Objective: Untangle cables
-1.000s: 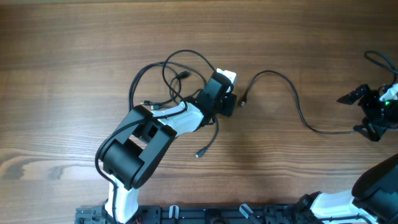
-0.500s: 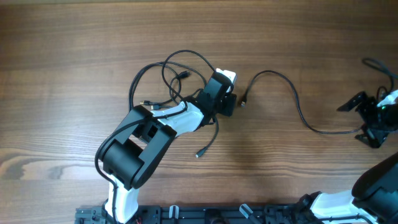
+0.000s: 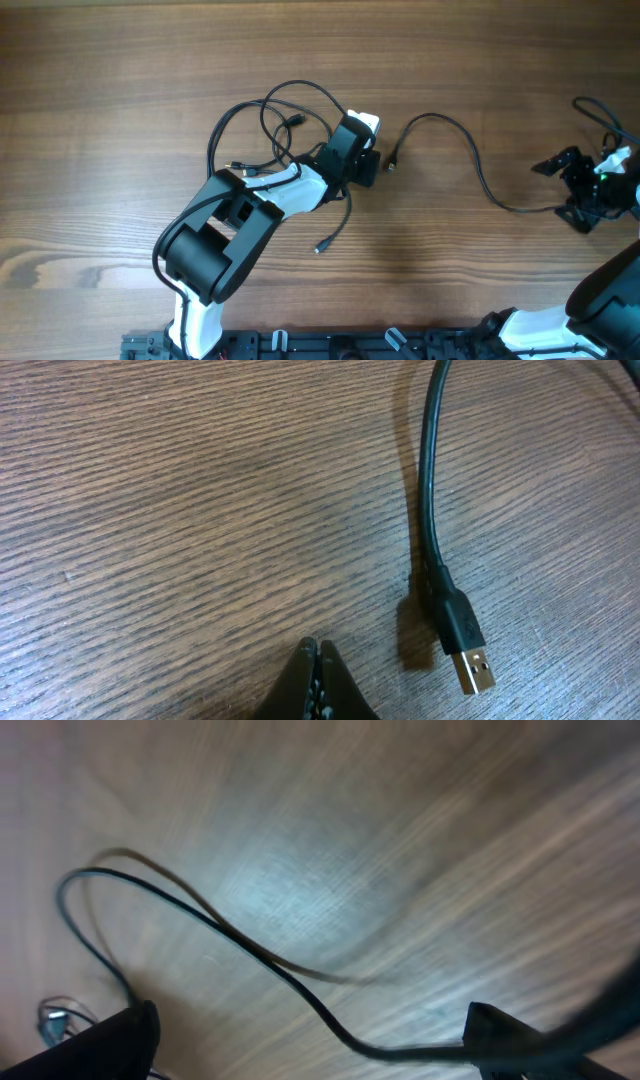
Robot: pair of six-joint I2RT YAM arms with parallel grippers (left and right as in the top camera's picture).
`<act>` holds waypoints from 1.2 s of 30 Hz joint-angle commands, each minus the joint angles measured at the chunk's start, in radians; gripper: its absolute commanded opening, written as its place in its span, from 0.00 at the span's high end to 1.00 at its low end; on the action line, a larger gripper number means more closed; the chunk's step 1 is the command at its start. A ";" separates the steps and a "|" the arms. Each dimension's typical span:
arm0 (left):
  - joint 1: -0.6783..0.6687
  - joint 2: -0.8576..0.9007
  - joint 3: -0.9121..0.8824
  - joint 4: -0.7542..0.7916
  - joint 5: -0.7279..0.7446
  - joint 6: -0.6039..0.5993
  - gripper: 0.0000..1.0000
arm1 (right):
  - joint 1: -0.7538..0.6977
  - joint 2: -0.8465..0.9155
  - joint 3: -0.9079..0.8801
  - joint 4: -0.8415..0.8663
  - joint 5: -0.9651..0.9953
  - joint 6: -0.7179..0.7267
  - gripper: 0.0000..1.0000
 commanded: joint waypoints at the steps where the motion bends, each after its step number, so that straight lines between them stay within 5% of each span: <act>1: -0.002 0.027 -0.029 -0.037 0.008 -0.009 0.96 | 0.002 -0.001 -0.008 0.050 -0.051 0.002 0.01; 12: -0.002 0.027 -0.029 -0.038 0.008 -0.009 0.96 | 0.206 0.157 -0.008 0.380 -0.061 0.089 0.01; 20: -0.002 0.027 -0.029 -0.051 0.008 -0.009 0.96 | 0.290 0.275 -0.008 0.597 0.201 0.268 0.01; 26: -0.002 0.027 -0.029 -0.052 0.008 -0.009 0.96 | 0.287 0.275 -0.008 0.687 0.272 0.254 0.00; 29: -0.002 0.027 -0.029 -0.053 0.008 -0.009 0.96 | 0.287 0.274 -0.005 0.699 0.137 0.144 0.00; 36: -0.002 0.027 -0.029 -0.057 0.008 -0.009 0.96 | 0.287 0.215 -0.004 0.563 0.085 -0.004 0.00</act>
